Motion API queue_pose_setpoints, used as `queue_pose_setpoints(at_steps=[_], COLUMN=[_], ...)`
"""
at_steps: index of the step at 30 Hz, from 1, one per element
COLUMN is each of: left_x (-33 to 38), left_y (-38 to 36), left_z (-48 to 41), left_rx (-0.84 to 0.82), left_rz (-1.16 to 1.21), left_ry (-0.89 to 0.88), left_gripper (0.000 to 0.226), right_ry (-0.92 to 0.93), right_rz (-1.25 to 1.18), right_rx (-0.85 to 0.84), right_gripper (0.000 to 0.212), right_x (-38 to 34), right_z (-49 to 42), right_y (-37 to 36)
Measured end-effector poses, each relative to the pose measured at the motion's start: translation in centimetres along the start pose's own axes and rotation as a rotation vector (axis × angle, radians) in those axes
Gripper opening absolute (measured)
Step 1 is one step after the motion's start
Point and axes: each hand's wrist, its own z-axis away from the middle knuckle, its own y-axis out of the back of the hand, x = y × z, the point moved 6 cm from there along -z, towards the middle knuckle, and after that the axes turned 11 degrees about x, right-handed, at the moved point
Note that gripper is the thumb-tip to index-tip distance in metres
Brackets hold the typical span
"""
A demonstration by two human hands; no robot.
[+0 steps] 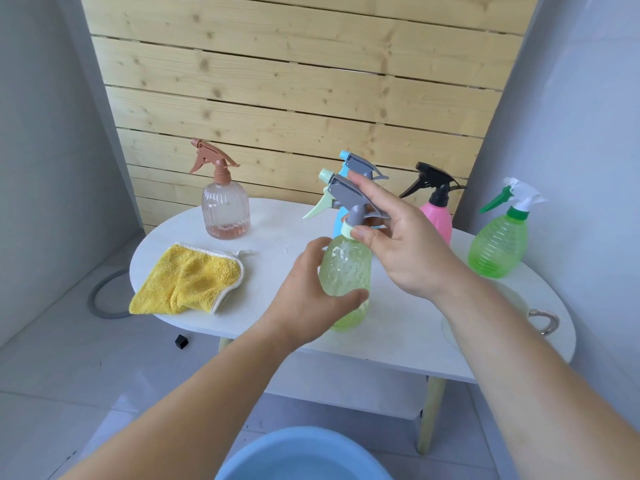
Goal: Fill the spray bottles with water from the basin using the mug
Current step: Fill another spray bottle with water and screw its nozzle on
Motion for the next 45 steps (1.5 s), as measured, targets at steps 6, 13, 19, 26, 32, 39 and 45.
queue_pose_setpoints(at_steps=[6, 13, 19, 26, 32, 39, 45], left_x=[-0.1, 0.1, 0.0, -0.2, -0.2, -0.2, -0.1], left_y=[0.2, -0.5, -0.7, -0.6, -0.6, -0.6, -0.3], left_z=[0.0, 0.3, 0.1, 0.2, 0.2, 0.2, 0.2], left_rx=[0.041, -0.08, -0.087, -0.099, -0.096, -0.094, -0.059], left_rz=[-0.042, 0.0, -0.017, -0.046, -0.027, -0.03, -0.046], left_ry=[-0.014, -0.013, -0.012, -0.001, 0.001, -0.002, -0.021], left_gripper=[0.076, 0.075, 0.079, 0.076, 0.08, 0.079, 0.076], right_ry=[-0.019, -0.011, 0.005, -0.008, -0.001, -0.04, -0.051], right_rz=[-0.024, 0.007, 0.022, 0.069, 0.008, -0.079, -0.079], right_rx=[0.014, 0.092, 0.087, 0.127, 0.112, 0.076, 0.081], right_gripper=[0.064, 0.065, 0.074, 0.07, 0.062, 0.053, 0.06], right_x=[0.2, 0.4, 0.7, 1.0, 1.1, 1.0, 1.0], right_z=[0.1, 0.3, 0.7, 0.7, 0.4, 0.7, 0.6], right_y=[0.1, 0.2, -0.3, -0.1, 0.2, 0.0, 0.2])
